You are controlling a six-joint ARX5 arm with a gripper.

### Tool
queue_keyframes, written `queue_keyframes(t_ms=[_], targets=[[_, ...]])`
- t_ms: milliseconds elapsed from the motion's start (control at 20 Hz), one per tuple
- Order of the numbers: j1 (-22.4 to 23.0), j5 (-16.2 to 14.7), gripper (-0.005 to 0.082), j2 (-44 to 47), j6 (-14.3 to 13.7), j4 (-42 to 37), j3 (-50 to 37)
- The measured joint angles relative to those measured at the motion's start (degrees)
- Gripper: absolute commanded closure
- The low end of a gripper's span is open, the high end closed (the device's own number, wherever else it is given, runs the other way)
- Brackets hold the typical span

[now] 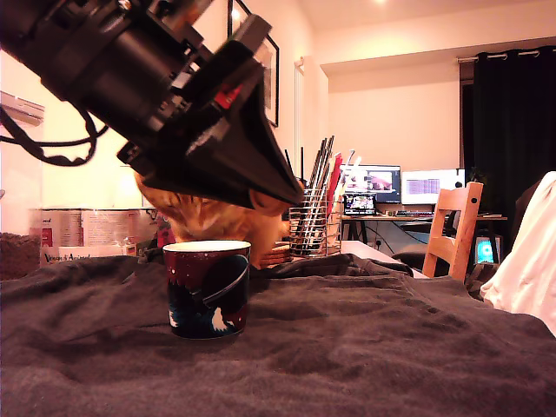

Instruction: Pick up the coffee capsules on the table and drop them inside the coffee cup

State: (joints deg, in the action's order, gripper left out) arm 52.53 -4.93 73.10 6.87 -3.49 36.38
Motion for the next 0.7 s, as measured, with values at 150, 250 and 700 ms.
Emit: queue_keyframes(t_ms=[150,250,700], targets=[[-0.1,0.5,0.0503,-0.2,0.0,0.8,0.0],[-0.1,1.6,0.0503,-1.9,0.0,0.7,-0.7],[-3.0,4.3,0.0503,-12.0,0.2,1.2,-6.4]])
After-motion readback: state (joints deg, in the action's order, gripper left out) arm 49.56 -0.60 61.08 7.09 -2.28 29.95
